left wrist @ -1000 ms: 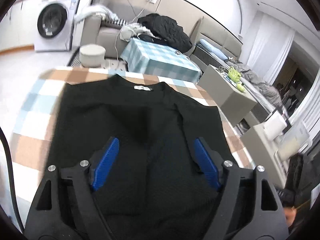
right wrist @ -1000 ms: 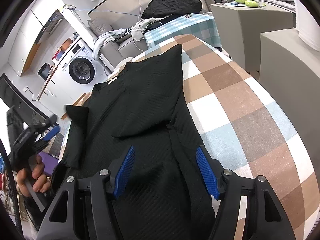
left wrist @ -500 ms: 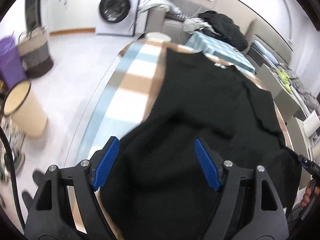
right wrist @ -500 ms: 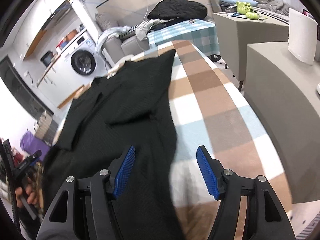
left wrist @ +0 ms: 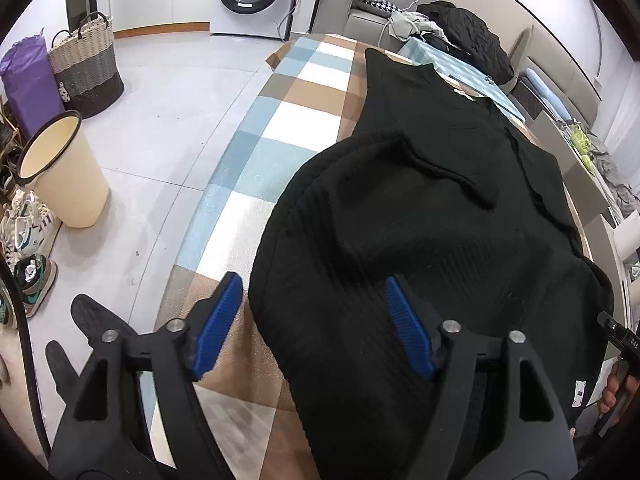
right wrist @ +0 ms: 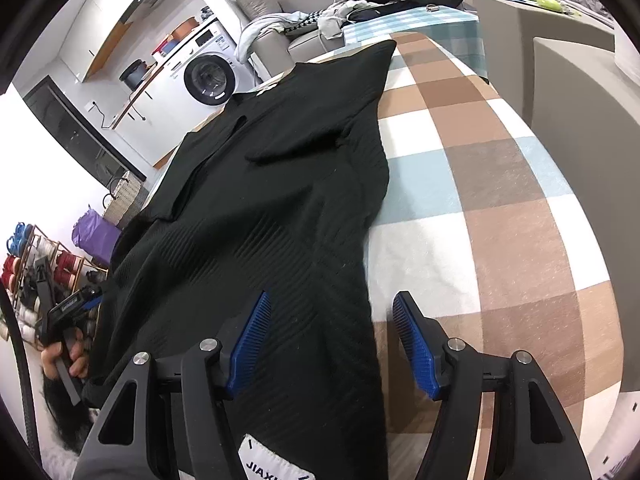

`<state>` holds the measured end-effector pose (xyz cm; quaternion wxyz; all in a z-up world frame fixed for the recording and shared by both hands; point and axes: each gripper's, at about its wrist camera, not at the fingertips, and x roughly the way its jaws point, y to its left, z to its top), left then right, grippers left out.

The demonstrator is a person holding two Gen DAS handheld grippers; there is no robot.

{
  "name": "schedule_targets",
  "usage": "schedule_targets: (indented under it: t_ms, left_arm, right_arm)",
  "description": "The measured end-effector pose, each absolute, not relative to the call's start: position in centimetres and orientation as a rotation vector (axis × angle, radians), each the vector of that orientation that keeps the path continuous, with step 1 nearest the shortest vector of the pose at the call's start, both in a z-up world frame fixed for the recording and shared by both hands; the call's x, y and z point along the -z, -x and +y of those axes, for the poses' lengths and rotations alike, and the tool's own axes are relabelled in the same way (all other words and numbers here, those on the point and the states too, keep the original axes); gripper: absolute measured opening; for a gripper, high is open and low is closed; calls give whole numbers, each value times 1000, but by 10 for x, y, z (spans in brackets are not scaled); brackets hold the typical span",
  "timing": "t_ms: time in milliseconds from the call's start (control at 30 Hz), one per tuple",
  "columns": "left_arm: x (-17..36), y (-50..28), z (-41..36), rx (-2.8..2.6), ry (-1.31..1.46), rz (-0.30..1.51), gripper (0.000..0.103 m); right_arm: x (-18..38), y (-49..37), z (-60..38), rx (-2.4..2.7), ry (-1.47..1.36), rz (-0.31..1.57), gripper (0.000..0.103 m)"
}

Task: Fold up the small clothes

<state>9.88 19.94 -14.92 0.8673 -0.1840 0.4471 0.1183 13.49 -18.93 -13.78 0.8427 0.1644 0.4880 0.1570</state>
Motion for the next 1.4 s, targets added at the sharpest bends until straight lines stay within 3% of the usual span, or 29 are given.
schedule_targets:
  t_ms: [67, 133, 167, 233, 300, 367, 500, 600, 767, 800, 867, 900, 933, 1000, 1100, 1267, 1400]
  left_arm:
    - [152, -103, 200, -252, 398, 944, 52]
    - [154, -106, 200, -253, 405, 942, 12]
    - [154, -106, 200, -247, 409, 927, 7]
    - [148, -106, 198, -234, 412, 886, 6]
    - [139, -106, 196, -226, 403, 854, 5]
    - [129, -107, 196, -225, 400, 815, 5]
    - [101, -117, 200, -213, 409, 723, 5]
    - [88, -129, 200, -212, 402, 691, 5]
    - [97, -144, 206, -214, 428, 732, 6]
    - [101, -144, 208, -211, 441, 748, 10]
    - [111, -144, 211, -206, 462, 781, 33]
    - [115, -143, 213, -204, 478, 788, 49]
    - [119, -140, 214, -203, 493, 778, 55]
    - [125, -137, 218, -196, 509, 775, 58]
    - [137, -137, 221, -213, 504, 813, 59]
    - [150, -142, 208, -159, 514, 868, 54]
    - [125, -144, 162, 12, 470, 834, 53]
  right_arm:
    - [138, -132, -190, -325, -340, 1028, 65]
    - [138, -130, -190, -331, -348, 1026, 65]
    - [139, -130, -190, -332, -348, 1024, 65]
    - [140, -128, -190, -356, -348, 1000, 47]
    - [140, -128, -189, -377, -348, 966, 19]
    - [138, -133, -190, -379, -356, 924, 6]
    - [117, -153, -201, -304, -408, 830, 4]
    - [93, -180, -213, -270, -459, 751, 4]
    - [99, -204, -212, -239, -481, 783, 5]
    - [102, -205, -213, -238, -491, 798, 8]
    - [112, -205, -216, -227, -510, 835, 12]
    - [116, -203, -218, -219, -515, 848, 19]
    - [120, -200, -219, -212, -511, 861, 23]
    - [127, -190, -220, -207, -511, 877, 36]
    - [135, -178, -224, -199, -524, 895, 42]
    - [139, -164, -226, -198, -520, 907, 42]
    - [135, -163, -222, -205, -508, 905, 42]
